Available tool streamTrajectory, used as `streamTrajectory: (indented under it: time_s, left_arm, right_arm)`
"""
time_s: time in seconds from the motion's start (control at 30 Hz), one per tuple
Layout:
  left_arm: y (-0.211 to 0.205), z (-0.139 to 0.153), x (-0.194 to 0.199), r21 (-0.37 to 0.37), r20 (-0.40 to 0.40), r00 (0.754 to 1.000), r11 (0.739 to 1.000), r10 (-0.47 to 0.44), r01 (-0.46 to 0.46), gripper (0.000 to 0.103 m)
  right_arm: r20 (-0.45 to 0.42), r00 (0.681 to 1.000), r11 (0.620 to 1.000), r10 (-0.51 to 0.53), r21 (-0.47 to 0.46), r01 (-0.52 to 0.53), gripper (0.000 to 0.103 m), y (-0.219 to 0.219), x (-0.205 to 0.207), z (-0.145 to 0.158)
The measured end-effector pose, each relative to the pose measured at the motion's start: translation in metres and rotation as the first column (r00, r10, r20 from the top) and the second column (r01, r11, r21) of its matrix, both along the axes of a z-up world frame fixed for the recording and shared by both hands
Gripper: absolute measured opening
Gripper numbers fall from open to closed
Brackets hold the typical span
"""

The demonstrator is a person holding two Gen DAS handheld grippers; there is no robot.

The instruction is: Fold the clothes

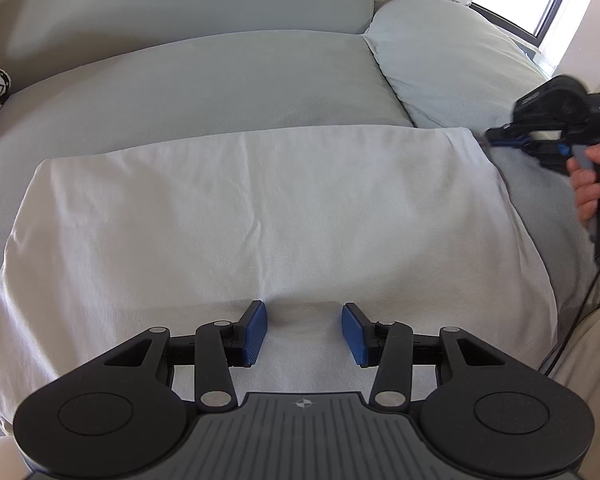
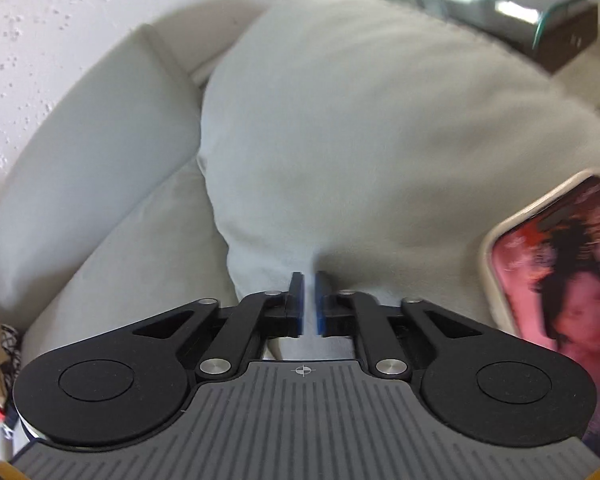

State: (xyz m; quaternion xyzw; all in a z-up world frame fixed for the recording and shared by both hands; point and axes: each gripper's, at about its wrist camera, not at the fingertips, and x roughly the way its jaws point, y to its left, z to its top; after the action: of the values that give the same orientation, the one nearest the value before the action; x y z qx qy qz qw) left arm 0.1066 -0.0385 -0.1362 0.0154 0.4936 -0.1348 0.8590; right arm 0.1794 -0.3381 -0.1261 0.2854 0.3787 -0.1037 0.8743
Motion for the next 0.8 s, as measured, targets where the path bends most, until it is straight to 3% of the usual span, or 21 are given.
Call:
streamTrajectory:
  time_s: [0.07,0.17,0.2,0.23,0.27,0.3,0.4,0.47,0.5,0.57,0.6,0.7,0.8]
  left_arm:
    - [0.0,0.0,-0.001,0.005,0.007,1.0,1.0,-0.004,0.004,0.044]
    - [-0.001,0.002,-0.005,0.015,0.02,1.0,1.0,-0.006,0.005,0.044]
    - [-0.001,0.003,-0.008,0.02,0.025,1.0,1.0,-0.007,0.006,0.044]
    - [-0.001,0.004,-0.012,0.026,0.031,0.999,1.0,-0.008,0.007,0.044]
    - [-0.001,0.005,-0.016,0.027,0.032,0.999,1.0,-0.003,0.003,0.044]
    - [0.0,0.006,-0.02,0.026,0.03,1.0,1.0,0.002,-0.003,0.044]
    - [0.012,0.008,-0.036,0.03,0.024,0.999,0.999,0.026,-0.027,0.044]
    - [0.02,0.01,-0.046,0.033,0.021,0.999,0.999,0.042,-0.043,0.045]
    - [0.023,0.01,-0.051,0.034,0.019,0.999,0.998,0.05,-0.051,0.046]
    - [0.03,0.01,-0.064,0.037,0.022,0.998,0.997,0.064,-0.065,0.047]
    - [0.032,0.01,-0.069,0.042,0.024,0.997,0.997,0.068,-0.069,0.047]
    - [0.037,0.011,-0.083,0.063,0.007,0.997,0.995,0.076,-0.077,0.046]
    - [0.045,0.014,-0.101,0.091,0.002,0.996,0.992,0.091,-0.091,0.042]
  right_arm:
    - [-0.004,0.995,0.994,0.1,0.043,-0.099,0.015,0.013,-0.016,0.003]
    - [-0.019,0.963,0.951,0.269,0.162,-0.263,0.031,0.035,-0.027,-0.014]
    - [-0.07,0.959,0.952,0.275,0.16,-0.262,0.03,0.04,-0.032,-0.024]
    - [-0.135,0.955,0.958,0.266,0.144,-0.246,0.028,0.045,-0.038,-0.035]
    - [-0.198,0.956,0.975,0.217,0.089,-0.203,0.009,0.045,-0.045,-0.043]
    - [-0.206,0.965,0.987,0.16,0.041,-0.155,0.0,0.041,-0.056,-0.047]
    - [-0.219,0.974,0.998,0.053,-0.016,-0.057,0.0,0.031,-0.086,-0.043]
    - [-0.237,0.971,0.991,0.037,-0.116,-0.066,0.001,0.043,-0.1,-0.034]
    - [-0.252,0.967,0.98,0.029,-0.183,-0.077,0.004,0.05,-0.107,-0.03]
    - [-0.253,0.966,0.967,0.052,-0.228,-0.112,0.015,0.058,-0.127,-0.025]
    - [-0.24,0.968,0.969,0.076,-0.211,-0.128,0.025,0.056,-0.137,-0.022]
    - [-0.189,0.97,0.973,0.153,-0.145,-0.182,0.038,0.048,-0.165,-0.011]
    - [-0.132,0.968,0.971,0.213,-0.08,-0.225,0.038,0.046,-0.181,-0.003]
